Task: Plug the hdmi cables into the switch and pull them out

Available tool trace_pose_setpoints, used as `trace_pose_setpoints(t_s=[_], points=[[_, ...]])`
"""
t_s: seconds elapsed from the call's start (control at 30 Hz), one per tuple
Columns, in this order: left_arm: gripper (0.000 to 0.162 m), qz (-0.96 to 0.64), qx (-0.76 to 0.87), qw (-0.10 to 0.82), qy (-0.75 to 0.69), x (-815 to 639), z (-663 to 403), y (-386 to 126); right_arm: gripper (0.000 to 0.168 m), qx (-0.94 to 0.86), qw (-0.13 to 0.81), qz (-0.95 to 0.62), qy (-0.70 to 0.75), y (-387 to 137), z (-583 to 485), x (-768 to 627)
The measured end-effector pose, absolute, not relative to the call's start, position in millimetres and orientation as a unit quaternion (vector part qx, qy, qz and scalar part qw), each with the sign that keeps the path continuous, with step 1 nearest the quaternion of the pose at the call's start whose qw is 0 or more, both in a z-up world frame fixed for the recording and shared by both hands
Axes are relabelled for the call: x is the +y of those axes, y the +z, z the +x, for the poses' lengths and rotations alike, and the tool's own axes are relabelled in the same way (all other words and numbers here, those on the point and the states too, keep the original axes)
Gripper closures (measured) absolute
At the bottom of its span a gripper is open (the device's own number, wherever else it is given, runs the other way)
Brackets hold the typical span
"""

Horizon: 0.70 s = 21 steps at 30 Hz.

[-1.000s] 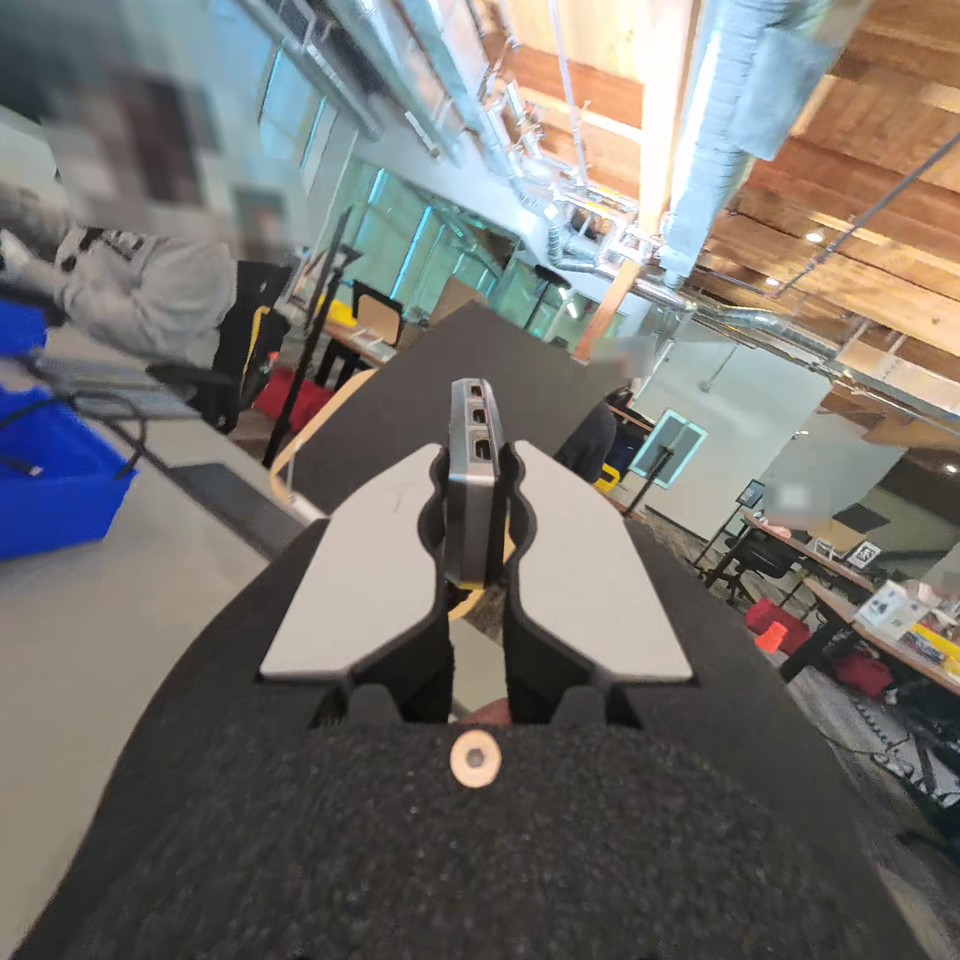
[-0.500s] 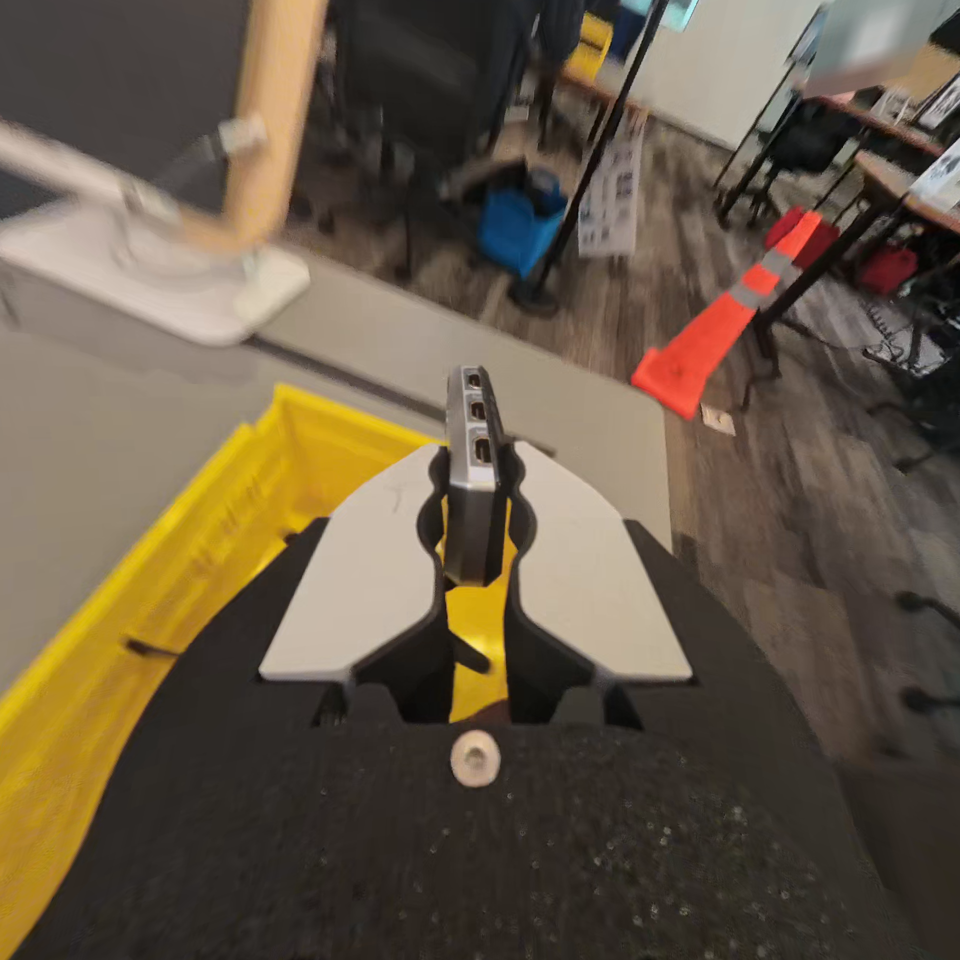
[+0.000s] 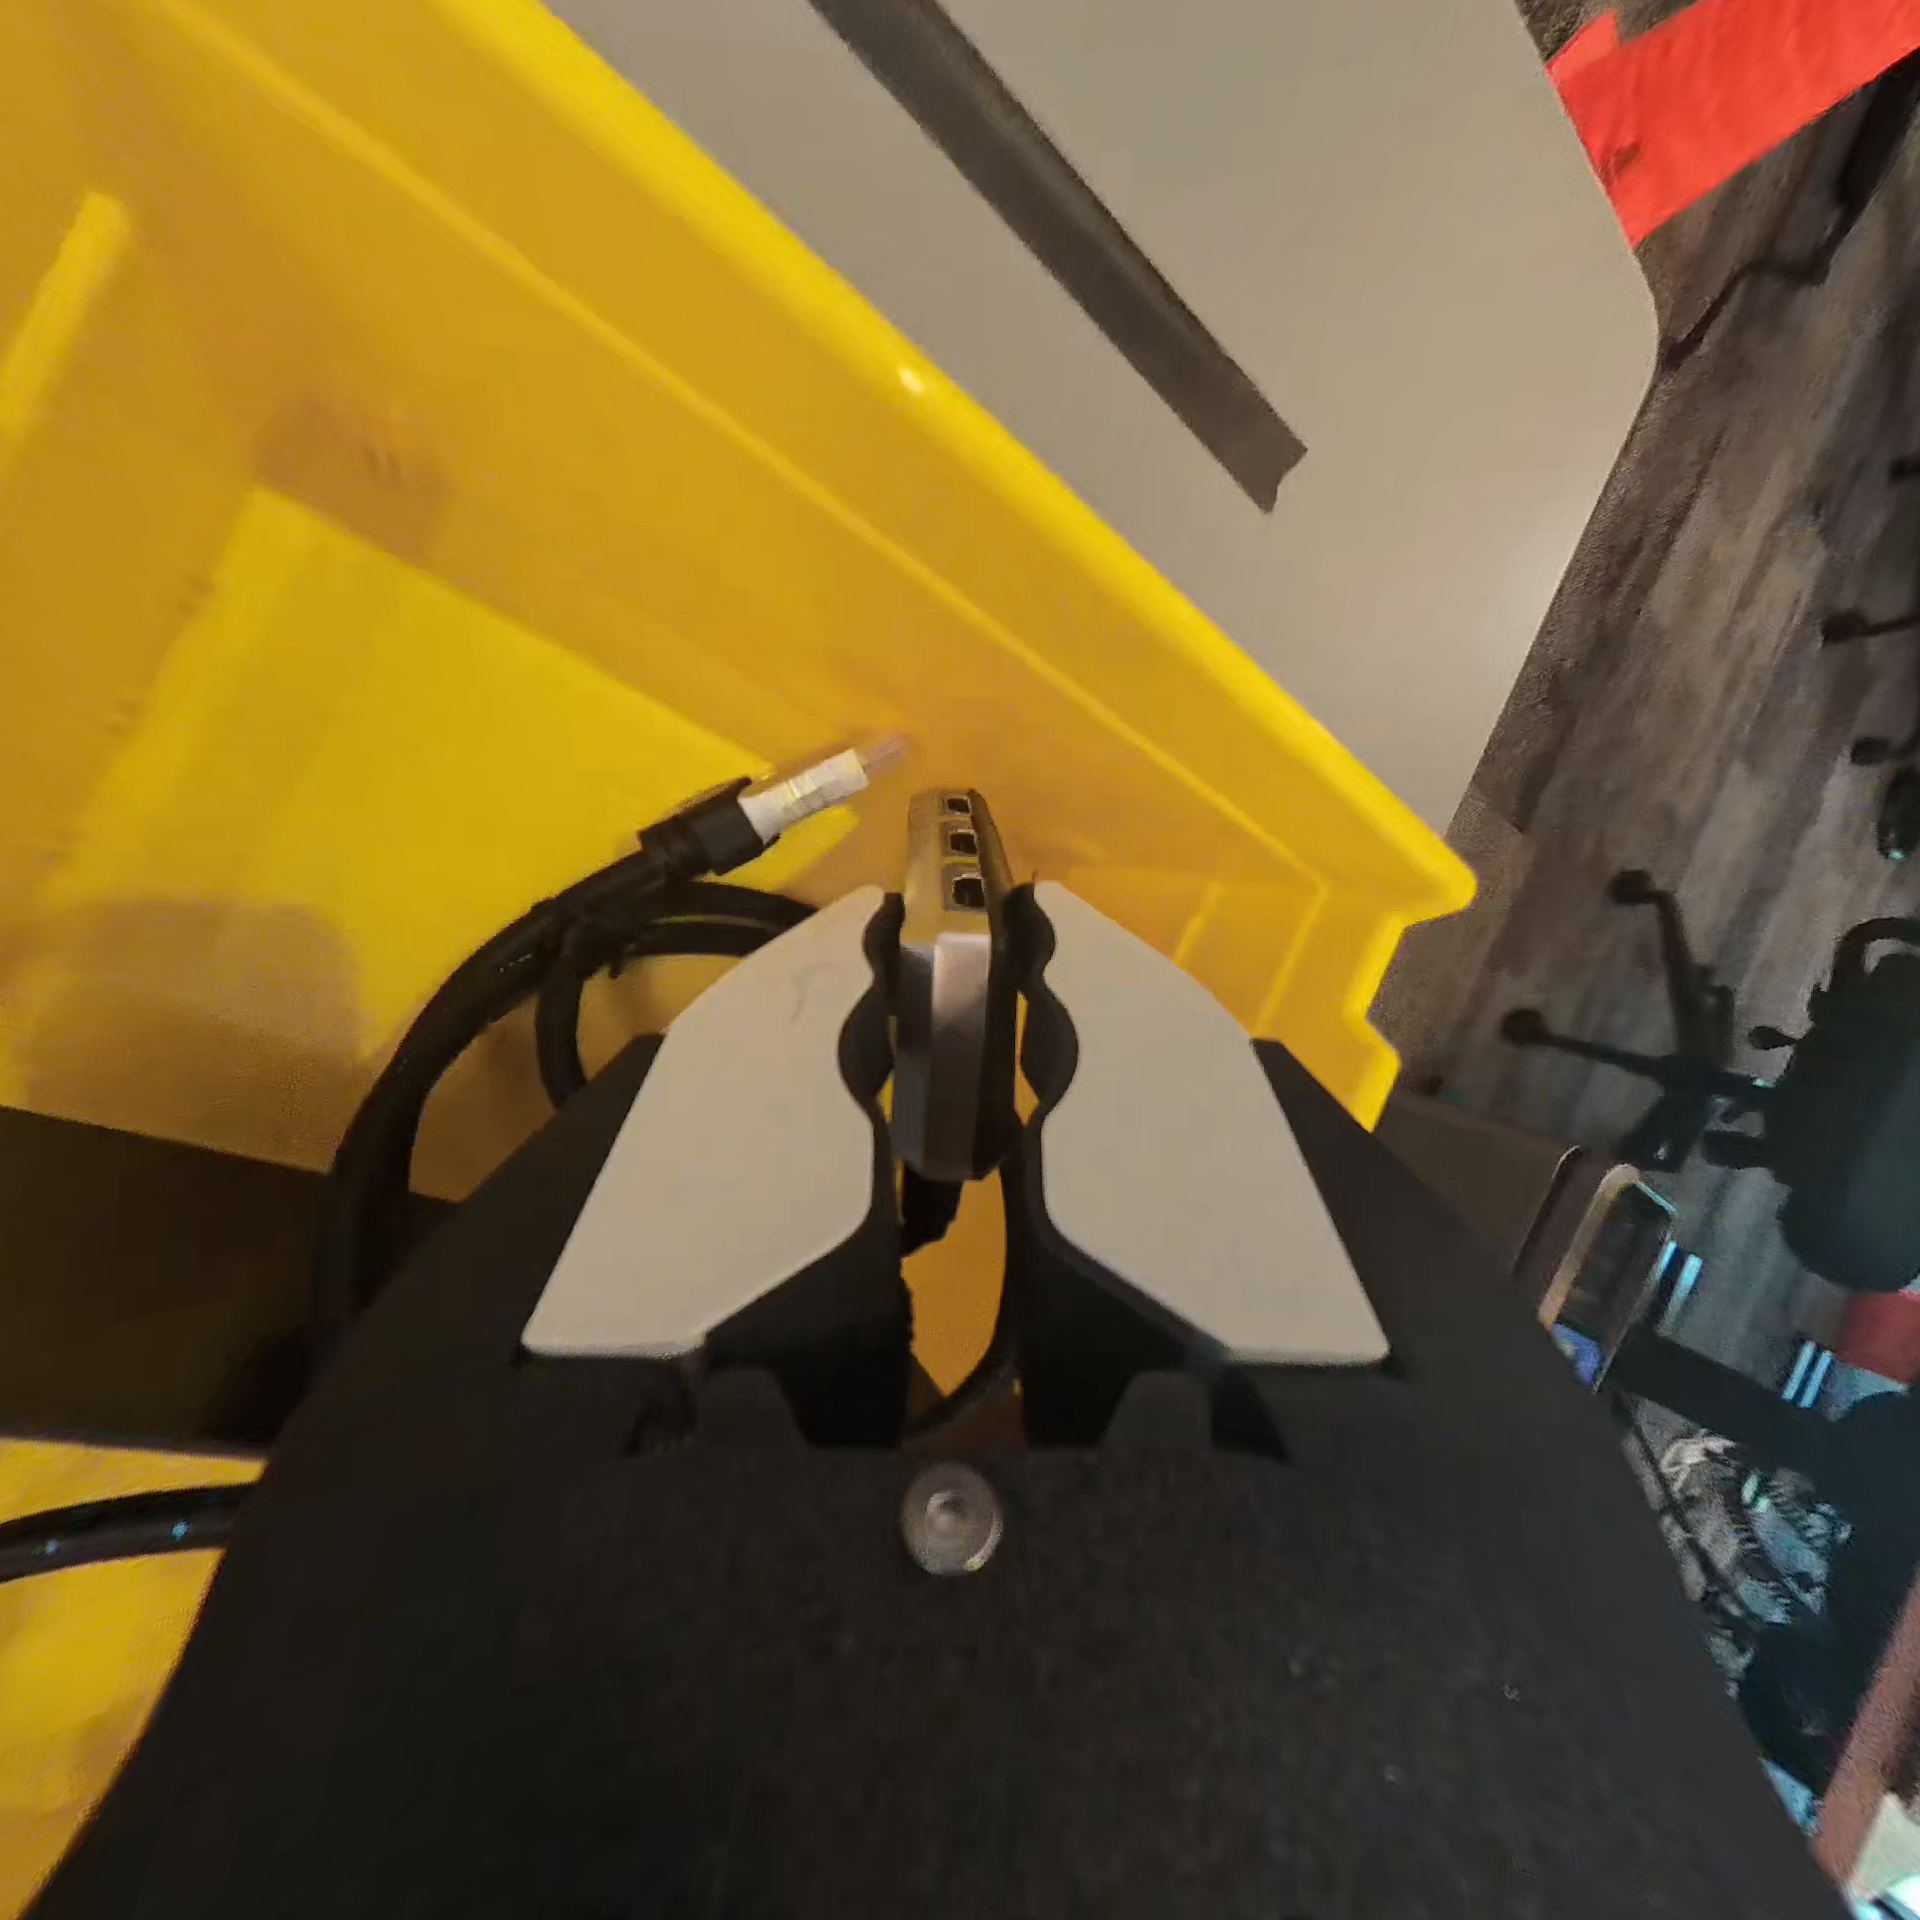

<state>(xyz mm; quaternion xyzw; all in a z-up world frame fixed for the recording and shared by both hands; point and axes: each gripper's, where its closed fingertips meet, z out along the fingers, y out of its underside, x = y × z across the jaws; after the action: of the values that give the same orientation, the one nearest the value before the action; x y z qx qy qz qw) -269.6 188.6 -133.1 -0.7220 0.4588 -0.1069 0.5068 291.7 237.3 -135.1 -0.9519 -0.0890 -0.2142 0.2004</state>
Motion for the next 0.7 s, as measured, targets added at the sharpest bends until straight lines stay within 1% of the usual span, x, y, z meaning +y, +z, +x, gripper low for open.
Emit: trace_pose_setpoints(t_s=[0.17,0.3,0.37,0.43,0.47,0.6,0.7], points=[[0.136,-0.724,0.461,0.501,-0.109,188.2,-270.1,-135.9,0.147,-0.133,0.167,-0.950,-0.227,-142.0,293.1,252.8],[0.136,-0.726,0.459,0.501,-0.105,189.6,-273.1,-135.6,0.146,-0.104,0.161,-0.954,-0.229,-140.8,311.8,257.5],[0.136,-0.727,0.459,0.499,-0.105,190.8,-273.6,-137.2,0.140,-0.099,0.154,-0.952,-0.247,-132.8,323.0,254.3],[0.136,-0.730,0.461,0.493,-0.106,191.8,-273.6,-140.9,0.127,-0.096,0.149,-0.943,-0.280,-121.0,337.6,248.3],[0.136,-0.731,0.462,0.490,-0.106,191.9,-273.5,-142.4,0.123,-0.092,0.150,-0.941,-0.290,-114.9,343.0,245.2],[0.136,-0.732,0.466,0.485,-0.109,190.6,-271.5,-144.7,0.123,-0.077,0.190,-0.940,-0.271,-98.4,345.9,237.4],[0.136,-0.729,0.471,0.484,-0.108,189.4,-268.6,-145.4,0.119,-0.060,0.213,-0.937,-0.271,-91.5,351.8,233.3]])
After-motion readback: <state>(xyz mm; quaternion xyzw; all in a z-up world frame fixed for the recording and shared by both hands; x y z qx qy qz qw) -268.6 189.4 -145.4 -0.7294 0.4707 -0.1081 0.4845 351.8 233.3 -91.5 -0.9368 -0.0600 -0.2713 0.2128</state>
